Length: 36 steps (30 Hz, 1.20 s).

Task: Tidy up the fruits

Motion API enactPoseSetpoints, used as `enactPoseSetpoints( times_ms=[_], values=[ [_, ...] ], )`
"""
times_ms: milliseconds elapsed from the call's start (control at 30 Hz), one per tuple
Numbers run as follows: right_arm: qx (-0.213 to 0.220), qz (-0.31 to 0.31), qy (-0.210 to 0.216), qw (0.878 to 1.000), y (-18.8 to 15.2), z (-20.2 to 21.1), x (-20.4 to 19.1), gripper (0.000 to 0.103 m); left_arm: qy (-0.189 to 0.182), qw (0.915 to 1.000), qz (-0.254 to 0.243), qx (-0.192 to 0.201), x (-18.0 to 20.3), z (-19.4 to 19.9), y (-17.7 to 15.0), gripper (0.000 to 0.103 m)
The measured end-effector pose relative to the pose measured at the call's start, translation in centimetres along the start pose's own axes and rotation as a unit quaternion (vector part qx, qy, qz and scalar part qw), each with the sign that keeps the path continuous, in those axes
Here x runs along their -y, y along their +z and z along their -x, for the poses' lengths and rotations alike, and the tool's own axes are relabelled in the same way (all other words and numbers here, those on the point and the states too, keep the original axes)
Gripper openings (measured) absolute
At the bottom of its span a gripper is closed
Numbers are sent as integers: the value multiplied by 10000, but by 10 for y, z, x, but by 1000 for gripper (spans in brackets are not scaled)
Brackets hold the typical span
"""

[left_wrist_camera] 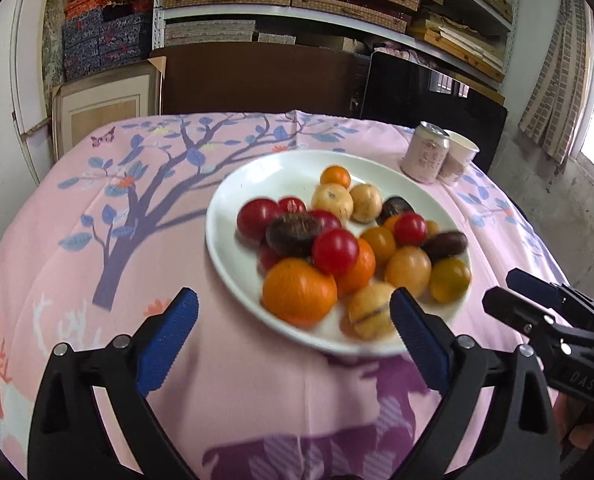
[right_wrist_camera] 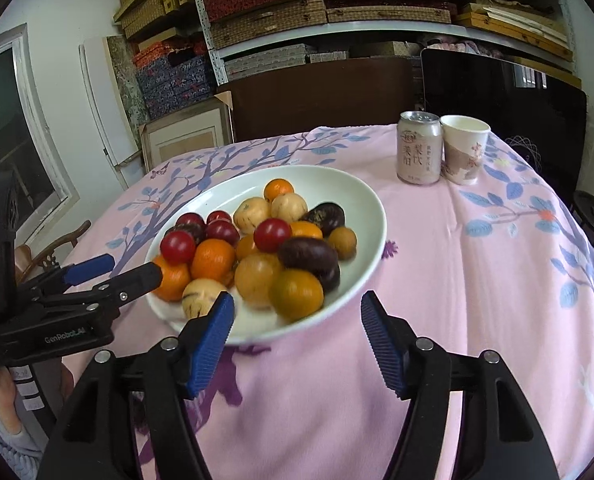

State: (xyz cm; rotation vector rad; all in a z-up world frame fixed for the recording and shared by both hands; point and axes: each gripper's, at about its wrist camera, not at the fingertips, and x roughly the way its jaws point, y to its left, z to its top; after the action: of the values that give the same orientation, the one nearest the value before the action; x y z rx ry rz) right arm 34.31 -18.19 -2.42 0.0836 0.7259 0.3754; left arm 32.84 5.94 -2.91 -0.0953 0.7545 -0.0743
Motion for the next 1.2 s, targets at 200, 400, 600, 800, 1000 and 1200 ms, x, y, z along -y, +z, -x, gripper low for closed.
enactPoseSetpoints(
  times_ms=[200,400,600,800,1000,1200],
  values=[
    [11,-14,53,10000,-22,18,-4,67,90,10000,-14,24,0,23,-28,95],
    [232,95,-77,9997,-37,39,-15,76,285,9995,-54,150,17,32,-40,96],
    [572,-20,-488,9972,-31,50,-7,81,634,9965,-446,317,46,29,-30,98],
    [516,-344,-517,9967,-26,47,11,91,616,9973,-303,248,48,27,-28,99],
    [579,-360,-610,9958,-22,47,13,98,509,9984,-204,110,50,15,-25,99],
    [534,-175,-657,9963,-21,43,7,98,533,9980,-307,116,57,10,-23,99]
  ],
)
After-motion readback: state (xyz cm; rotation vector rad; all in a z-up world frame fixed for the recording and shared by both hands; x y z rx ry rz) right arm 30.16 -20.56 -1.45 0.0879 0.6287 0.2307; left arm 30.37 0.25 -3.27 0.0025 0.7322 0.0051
